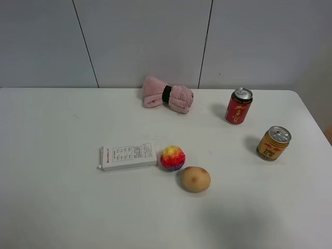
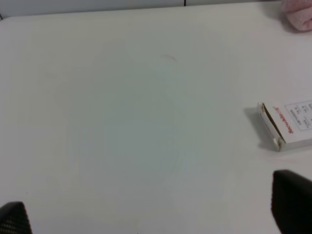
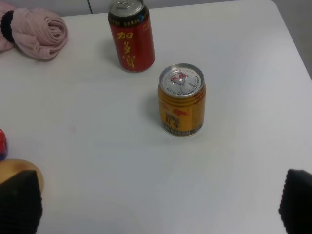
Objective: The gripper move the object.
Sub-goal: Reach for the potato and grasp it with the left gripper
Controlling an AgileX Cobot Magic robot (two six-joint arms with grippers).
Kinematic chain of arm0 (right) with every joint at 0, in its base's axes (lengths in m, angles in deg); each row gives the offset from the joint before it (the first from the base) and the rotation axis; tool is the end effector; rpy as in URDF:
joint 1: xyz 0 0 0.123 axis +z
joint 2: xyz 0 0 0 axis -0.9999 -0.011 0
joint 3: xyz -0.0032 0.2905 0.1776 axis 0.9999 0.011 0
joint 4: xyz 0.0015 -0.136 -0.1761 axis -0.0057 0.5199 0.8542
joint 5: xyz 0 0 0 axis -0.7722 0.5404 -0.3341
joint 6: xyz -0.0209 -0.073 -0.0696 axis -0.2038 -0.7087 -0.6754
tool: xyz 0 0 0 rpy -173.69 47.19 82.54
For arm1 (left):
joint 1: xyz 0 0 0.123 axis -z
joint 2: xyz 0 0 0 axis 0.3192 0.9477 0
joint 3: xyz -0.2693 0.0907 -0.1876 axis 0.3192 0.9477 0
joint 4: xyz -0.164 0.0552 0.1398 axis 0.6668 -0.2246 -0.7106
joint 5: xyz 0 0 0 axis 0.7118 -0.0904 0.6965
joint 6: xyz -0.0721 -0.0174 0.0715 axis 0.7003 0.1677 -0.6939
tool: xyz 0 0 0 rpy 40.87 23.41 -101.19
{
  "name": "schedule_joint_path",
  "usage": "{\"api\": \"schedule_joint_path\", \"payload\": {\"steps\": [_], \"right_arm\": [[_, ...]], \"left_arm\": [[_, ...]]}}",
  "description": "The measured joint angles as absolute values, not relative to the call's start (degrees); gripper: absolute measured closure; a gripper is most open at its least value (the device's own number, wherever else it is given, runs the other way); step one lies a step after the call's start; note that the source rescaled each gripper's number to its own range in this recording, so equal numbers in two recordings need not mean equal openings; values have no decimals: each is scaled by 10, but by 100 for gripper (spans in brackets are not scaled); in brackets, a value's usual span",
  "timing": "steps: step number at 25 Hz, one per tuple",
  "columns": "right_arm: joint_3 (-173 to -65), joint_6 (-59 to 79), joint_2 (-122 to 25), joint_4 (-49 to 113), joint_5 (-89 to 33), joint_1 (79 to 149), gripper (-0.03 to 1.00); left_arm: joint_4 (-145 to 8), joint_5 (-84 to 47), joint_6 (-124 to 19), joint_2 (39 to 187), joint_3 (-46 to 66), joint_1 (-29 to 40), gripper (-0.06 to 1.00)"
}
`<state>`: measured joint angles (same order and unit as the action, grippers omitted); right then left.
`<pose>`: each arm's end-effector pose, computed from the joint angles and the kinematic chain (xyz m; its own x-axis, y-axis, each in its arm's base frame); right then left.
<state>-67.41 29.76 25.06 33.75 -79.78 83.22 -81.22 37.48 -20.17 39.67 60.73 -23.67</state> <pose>-0.0752 0.0180 0.2583 -0.4454 0.0493 -0.8940 0.0231 0.9988 0.0436 -0.0767 -0.0078 0.2599 -0.4363 -0.0200 -0.8996 -0.0714 0.9974 0.0124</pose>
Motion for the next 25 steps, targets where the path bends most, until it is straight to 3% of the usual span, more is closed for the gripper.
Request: {"api": "schedule_joint_path", "payload": {"steps": [25], "right_arm": [[-674, 298, 251, 337, -798, 832, -3]], "left_arm": [[-812, 375, -202, 397, 607, -237, -6]]}}
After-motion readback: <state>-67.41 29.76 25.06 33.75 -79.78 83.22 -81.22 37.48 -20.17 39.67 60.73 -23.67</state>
